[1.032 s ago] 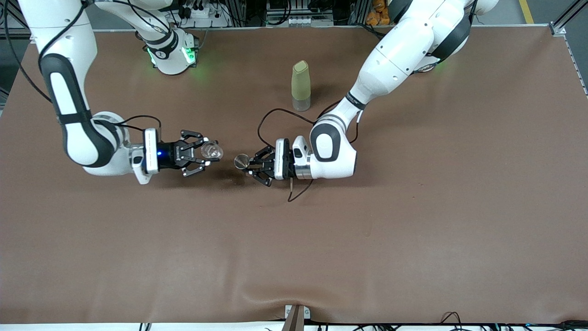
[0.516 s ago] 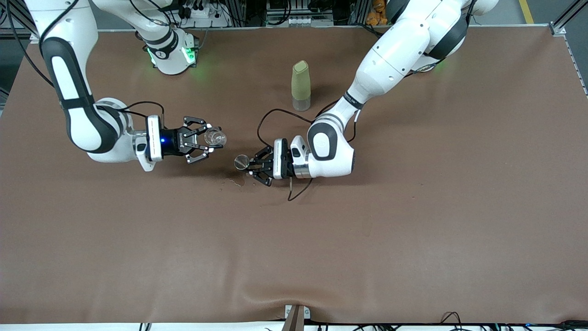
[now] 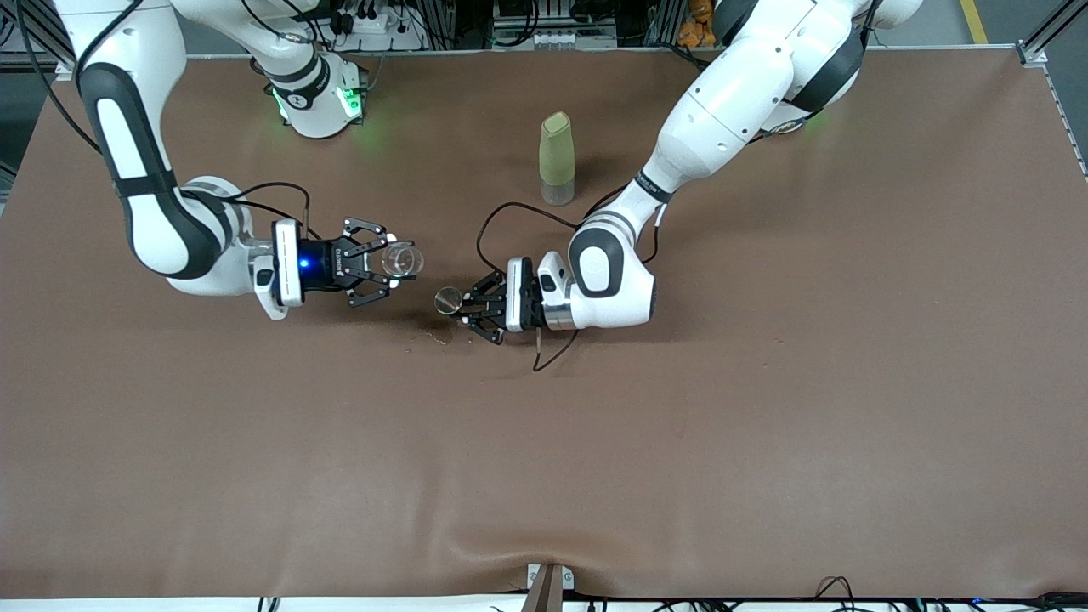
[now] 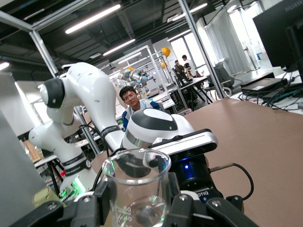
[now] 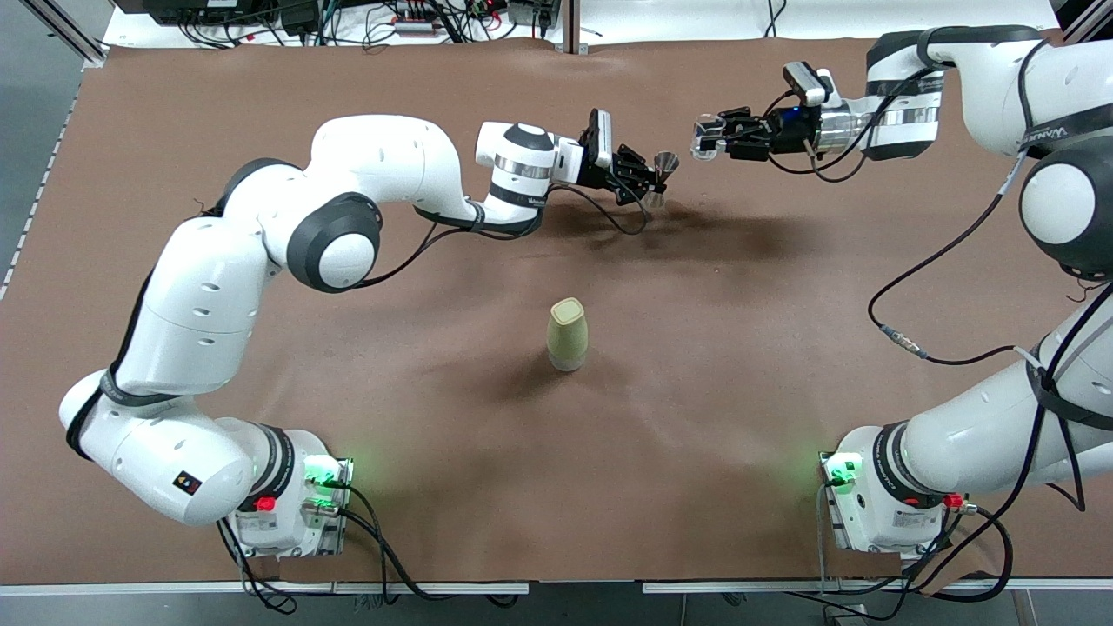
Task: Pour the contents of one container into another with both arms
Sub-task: 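Move the beaker above the jigger with the right gripper, then tilt the beaker over the jigger with the right gripper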
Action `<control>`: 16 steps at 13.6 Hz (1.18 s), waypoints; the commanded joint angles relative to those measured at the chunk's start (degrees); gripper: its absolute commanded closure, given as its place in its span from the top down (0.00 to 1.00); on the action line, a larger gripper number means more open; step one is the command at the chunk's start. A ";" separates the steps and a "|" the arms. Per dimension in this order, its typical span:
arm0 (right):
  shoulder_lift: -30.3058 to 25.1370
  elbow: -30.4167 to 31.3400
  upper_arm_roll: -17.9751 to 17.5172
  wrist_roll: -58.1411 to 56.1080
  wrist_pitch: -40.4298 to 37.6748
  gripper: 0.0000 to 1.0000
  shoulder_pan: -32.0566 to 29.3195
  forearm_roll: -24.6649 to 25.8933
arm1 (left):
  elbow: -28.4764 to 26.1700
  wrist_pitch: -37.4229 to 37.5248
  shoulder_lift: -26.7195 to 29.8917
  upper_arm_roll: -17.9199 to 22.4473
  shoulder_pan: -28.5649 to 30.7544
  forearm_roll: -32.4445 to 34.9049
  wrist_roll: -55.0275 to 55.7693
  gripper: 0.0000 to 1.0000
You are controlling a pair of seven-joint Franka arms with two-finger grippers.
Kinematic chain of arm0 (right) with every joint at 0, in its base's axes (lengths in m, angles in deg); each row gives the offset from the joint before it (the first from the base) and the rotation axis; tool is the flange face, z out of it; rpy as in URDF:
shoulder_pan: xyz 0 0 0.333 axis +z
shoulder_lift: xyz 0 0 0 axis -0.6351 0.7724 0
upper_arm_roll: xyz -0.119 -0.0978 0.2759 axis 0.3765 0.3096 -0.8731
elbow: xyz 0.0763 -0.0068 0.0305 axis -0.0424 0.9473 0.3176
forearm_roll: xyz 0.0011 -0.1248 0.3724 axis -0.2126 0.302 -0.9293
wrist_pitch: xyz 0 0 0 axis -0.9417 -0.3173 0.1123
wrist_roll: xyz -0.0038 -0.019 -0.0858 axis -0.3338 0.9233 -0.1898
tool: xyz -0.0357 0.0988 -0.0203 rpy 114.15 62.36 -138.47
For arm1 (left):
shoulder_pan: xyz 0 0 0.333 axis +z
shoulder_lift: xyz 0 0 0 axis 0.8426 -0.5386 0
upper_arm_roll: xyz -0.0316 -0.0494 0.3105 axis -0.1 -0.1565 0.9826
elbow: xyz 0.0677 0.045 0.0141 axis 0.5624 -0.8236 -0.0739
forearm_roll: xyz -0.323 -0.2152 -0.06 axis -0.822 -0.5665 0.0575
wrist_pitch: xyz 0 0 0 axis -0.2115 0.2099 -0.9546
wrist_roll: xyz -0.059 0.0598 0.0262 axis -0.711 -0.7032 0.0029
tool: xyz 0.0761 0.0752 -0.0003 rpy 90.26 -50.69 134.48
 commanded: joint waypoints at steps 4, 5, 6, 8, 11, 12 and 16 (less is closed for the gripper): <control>-1.37 1.89 0.43 8.35 3.59 0.21 2.41 -3.54 | 1.89 -0.67 -1.49 0.52 -1.05 -1.72 -1.27 0.00; -1.54 2.24 0.52 9.68 3.67 0.21 2.94 -3.54 | 1.89 -0.67 -1.49 0.52 -1.05 -1.80 -1.27 0.00; -1.72 2.77 0.52 10.82 3.76 0.21 2.94 -3.54 | 1.89 -0.67 -1.49 0.52 -1.05 -1.80 -1.27 0.00; -1.98 3.74 0.43 12.32 3.76 0.21 3.12 -3.54 | 1.98 -0.67 -1.58 0.52 -1.05 -1.80 -1.27 0.00; -1.81 4.35 0.43 12.59 3.94 0.21 3.91 -3.63 | 2.59 -0.67 -2.28 0.52 -1.05 -1.80 -1.18 0.00; -1.81 4.62 0.43 13.29 3.94 0.21 4.17 -3.63 | 2.94 -0.67 -2.54 0.52 -1.14 -1.80 -1.18 0.00; -1.81 4.80 0.43 16.28 4.90 0.21 4.79 -4.86 | 3.29 -0.67 -3.07 0.52 -1.49 -1.80 -1.18 0.00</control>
